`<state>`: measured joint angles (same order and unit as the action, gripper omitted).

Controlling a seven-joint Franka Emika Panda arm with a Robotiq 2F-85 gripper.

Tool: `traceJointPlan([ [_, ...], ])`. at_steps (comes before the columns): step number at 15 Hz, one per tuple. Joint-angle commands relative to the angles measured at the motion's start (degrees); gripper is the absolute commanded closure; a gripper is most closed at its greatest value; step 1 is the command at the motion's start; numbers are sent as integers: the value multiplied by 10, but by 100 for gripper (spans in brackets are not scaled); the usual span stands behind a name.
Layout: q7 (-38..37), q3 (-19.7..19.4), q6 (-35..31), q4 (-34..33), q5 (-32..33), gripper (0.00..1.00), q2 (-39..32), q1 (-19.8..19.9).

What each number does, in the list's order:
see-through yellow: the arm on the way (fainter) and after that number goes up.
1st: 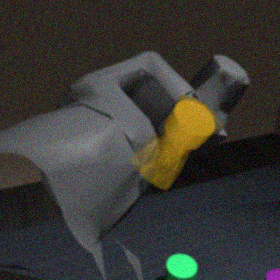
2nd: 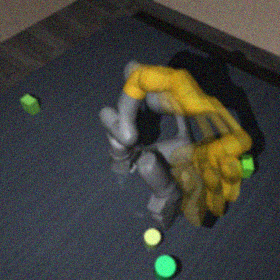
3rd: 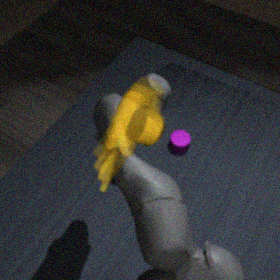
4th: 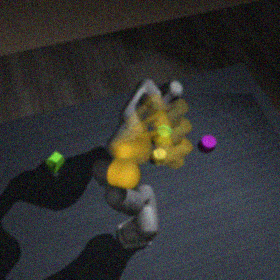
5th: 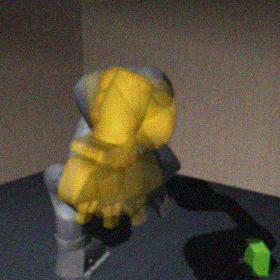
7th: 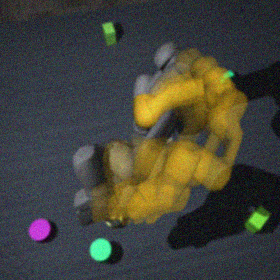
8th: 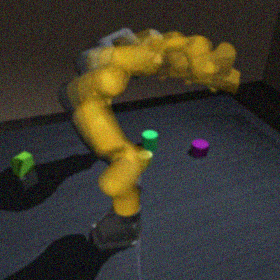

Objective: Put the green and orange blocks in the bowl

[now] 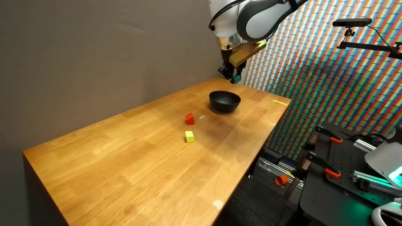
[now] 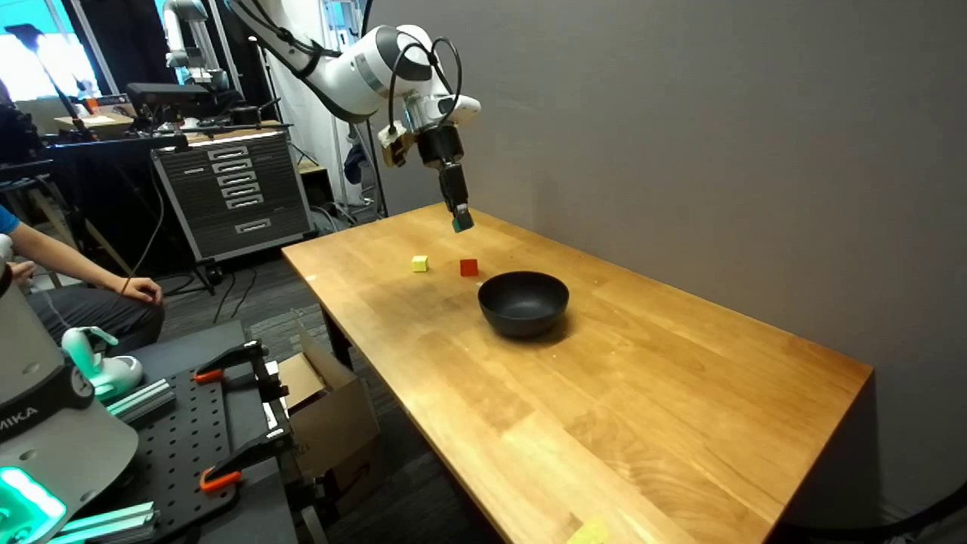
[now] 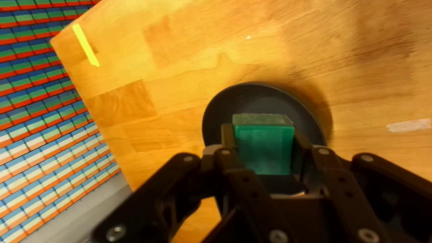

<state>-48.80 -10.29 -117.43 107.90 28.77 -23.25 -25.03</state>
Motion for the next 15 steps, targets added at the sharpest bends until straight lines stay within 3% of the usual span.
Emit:
traceJointPlan([
  [1, 15, 38, -25, -7, 8, 86, 10, 60],
  [7, 50, 52, -133, -18, -6, 86, -31, 125],
  [8, 57, 52, -146, -17, -13, 36, -35, 132],
  [10, 76, 55, -169, -19, -31, 29, -45, 143],
  [13, 142, 98, -174, -46, -130, 5, -71, 155],
  [15, 181, 124, -171, -74, -191, 0, -95, 152],
])
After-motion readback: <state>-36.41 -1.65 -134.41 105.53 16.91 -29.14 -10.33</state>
